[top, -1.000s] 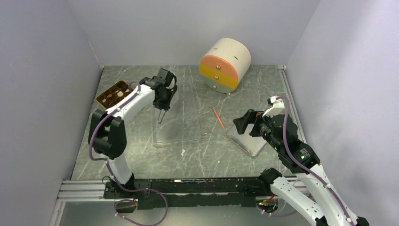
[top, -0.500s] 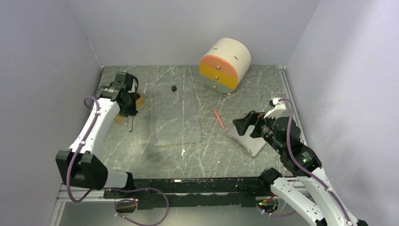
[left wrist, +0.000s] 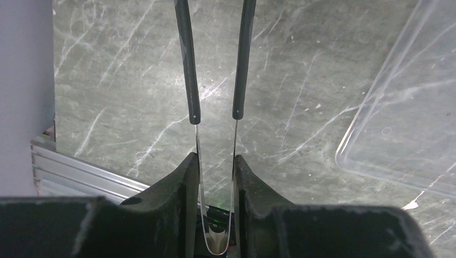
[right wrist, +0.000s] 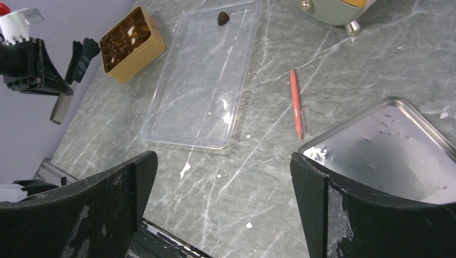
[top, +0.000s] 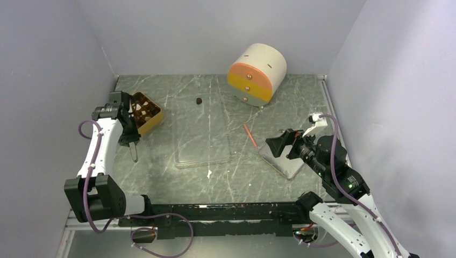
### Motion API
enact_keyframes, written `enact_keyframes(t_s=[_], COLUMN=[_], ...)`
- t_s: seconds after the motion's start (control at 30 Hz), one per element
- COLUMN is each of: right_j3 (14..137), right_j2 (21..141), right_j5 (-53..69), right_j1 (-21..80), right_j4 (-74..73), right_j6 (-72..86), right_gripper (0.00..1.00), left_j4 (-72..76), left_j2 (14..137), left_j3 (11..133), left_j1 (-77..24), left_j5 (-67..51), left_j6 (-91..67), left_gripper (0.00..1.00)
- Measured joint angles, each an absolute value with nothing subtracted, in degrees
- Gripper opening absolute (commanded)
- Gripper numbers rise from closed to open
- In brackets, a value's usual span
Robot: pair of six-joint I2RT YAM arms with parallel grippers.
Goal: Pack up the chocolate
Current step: Pick up the fake chocolate from the plate, then place the fake chocolate in the packing box.
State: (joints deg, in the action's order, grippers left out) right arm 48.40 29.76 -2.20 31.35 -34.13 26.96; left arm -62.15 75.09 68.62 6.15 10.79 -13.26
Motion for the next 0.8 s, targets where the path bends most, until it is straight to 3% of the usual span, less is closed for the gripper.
enact_keyframes(t_s=[0.8], right_j3=[49.01], right_j2=[29.12], right_j5=[-1.61], right_j1=[33.26], right_j4=[-33.95], right_j6=[26.02], right_gripper=[1.00], left_j4=[-57.91], left_j2=[78.70], left_j3=[65.14], left_j1=[9.67], left_j5=[4.47], left_j6=[-13.43], left_gripper=[0.32])
